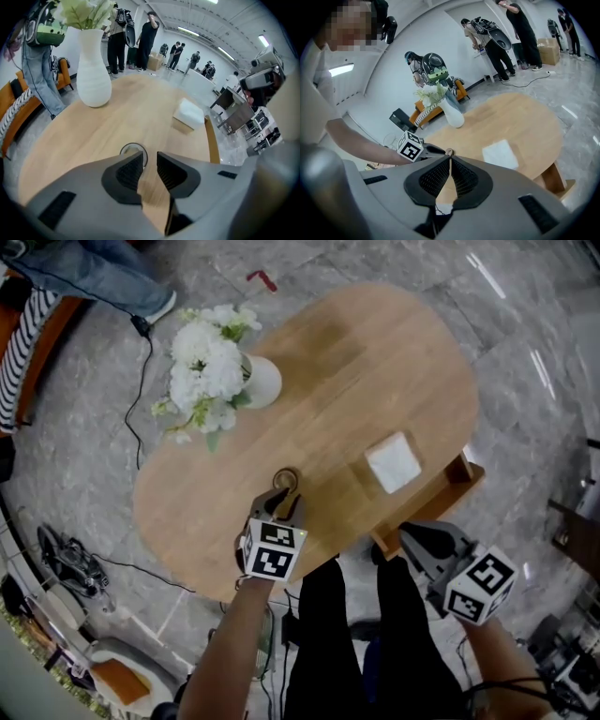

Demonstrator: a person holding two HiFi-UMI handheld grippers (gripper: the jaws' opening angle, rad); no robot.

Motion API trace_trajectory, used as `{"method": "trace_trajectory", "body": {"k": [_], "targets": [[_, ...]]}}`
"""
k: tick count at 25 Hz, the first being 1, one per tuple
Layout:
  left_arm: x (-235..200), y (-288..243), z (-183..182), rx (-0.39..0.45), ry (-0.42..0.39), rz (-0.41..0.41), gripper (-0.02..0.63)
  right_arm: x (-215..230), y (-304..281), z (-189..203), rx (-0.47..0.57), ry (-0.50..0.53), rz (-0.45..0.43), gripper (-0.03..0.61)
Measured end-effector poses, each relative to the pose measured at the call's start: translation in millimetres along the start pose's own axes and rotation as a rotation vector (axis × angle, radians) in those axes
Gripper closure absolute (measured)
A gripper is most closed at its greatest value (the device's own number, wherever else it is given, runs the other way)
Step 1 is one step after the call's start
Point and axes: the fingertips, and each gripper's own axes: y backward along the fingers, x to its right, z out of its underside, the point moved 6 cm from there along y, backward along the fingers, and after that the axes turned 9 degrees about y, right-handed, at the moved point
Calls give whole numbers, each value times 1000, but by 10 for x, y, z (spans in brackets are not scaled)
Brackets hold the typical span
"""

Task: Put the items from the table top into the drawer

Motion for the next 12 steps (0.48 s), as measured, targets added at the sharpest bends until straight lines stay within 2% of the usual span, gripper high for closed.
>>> {"method": "trace_trajectory", "body": {"k": [4,9,12], "targets": [[-21,-159,42,-76,-35,-31,494,5,-30,105,-9,-21,-1,542],[-11,-295,60,-131,-73,-54,495,0,-40,161,-3,-46,4,543],[-40,-344,57,-138,-86,-83,549,21,-36,177,7,-61,11,543]]}}
